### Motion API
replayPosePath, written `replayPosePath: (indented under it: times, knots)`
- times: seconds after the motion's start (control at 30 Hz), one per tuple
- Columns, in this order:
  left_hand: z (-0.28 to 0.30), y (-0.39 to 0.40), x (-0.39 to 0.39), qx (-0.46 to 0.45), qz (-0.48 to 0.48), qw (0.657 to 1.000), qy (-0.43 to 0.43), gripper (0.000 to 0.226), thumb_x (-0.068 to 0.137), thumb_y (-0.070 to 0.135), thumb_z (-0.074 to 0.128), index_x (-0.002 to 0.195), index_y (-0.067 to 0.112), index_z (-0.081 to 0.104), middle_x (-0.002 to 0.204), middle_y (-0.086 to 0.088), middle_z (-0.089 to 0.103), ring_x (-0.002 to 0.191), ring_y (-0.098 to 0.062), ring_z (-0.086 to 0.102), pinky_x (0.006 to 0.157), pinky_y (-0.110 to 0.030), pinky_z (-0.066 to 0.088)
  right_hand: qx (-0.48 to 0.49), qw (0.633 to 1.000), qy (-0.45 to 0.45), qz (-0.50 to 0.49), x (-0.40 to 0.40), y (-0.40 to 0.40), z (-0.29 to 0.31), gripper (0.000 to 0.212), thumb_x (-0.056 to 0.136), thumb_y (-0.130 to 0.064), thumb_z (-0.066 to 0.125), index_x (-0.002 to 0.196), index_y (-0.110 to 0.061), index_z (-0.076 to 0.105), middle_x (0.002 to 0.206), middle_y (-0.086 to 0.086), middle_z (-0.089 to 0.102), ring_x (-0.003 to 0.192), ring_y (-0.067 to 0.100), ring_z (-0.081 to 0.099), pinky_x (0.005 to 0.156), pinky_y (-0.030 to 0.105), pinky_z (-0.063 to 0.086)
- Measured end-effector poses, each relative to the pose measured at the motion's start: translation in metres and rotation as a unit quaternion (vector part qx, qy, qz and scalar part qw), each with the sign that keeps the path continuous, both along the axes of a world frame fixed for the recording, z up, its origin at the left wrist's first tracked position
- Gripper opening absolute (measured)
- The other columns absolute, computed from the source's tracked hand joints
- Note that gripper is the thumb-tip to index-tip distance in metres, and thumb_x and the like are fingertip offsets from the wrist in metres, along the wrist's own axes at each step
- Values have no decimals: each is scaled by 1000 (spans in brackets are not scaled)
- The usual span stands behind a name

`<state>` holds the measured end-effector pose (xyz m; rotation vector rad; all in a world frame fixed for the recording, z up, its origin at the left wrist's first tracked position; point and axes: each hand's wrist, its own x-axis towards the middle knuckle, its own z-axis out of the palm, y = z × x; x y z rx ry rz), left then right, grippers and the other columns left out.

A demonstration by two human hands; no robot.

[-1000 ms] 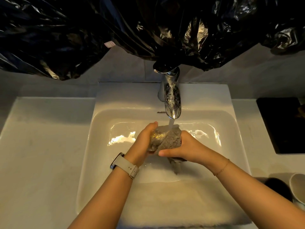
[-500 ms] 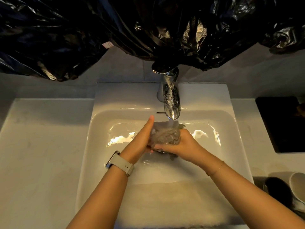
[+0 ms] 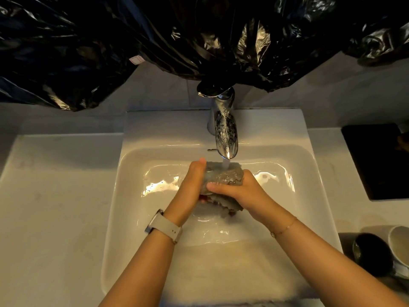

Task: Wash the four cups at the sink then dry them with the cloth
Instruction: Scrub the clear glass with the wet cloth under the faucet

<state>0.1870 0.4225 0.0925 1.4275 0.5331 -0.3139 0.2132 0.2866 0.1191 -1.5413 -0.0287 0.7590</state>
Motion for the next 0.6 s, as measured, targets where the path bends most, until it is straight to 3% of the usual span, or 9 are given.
replayPosePath:
  times: [0.07,0.13,0.2,0.23,0.33,0.4,0.47,0.53,0.6]
  knots:
    - [-12,0,-12,87,-16,990,-113,41,97,55,34,112,23,55,90,0,62,80,-18,60,60,-20,48,58,993,101,-10,7,-2,-1,28,76,-15,74,102,-4,71,93,17,74,84,36,71,79,51,56]
    - [-20,3,-22,112,-49,979,-161,35,93,59,36,115,34,48,105,-2,62,95,-19,63,78,-31,53,107,978,179,-12,12,-5,1,34,72,-16,72,102,-2,70,94,15,74,85,27,70,74,35,59]
    - [-17,6,-25,71,-61,983,-156,37,94,60,36,120,37,48,112,-5,62,103,-22,63,87,-35,53,102,985,141,0,9,-8,-4,31,70,-14,75,100,-6,72,92,11,74,85,22,71,72,29,57]
    - [-13,9,-23,39,-61,988,-135,41,96,61,34,121,34,51,108,-3,65,98,-20,64,84,-33,54,79,993,88,7,6,-9,-7,29,71,-11,77,100,-8,72,91,9,75,86,21,71,74,28,57]
    - [3,8,-12,-20,-71,997,-36,67,100,62,19,110,18,69,69,1,64,61,-9,57,57,-20,47,1,997,-69,46,-3,-6,-14,23,76,-4,79,98,-9,74,92,7,76,88,19,73,81,33,58]
    - [4,4,-10,-10,-37,999,-19,62,103,55,21,109,14,67,63,7,60,54,-3,55,51,-15,42,-9,995,-86,43,-4,-2,-14,23,75,-7,80,98,-9,75,89,10,76,83,22,72,76,37,58]
    - [-2,1,-13,54,8,996,-67,46,102,58,28,112,25,58,75,11,60,67,-9,58,58,-20,46,6,1000,-16,14,2,-1,-13,26,75,-14,81,100,-8,74,89,20,73,80,30,69,73,40,56]
    - [-16,4,-21,121,-28,984,-128,35,95,64,34,110,36,50,93,8,64,87,-22,63,72,-36,54,61,989,137,4,9,-2,-9,39,74,-17,80,108,-2,70,100,25,70,90,35,67,84,46,54]
    - [-21,5,-26,112,-51,981,-147,35,95,62,37,116,36,47,107,-1,64,95,-20,66,78,-40,56,95,978,188,9,13,-4,-7,40,73,-12,77,109,3,67,99,20,71,89,30,68,82,38,57]
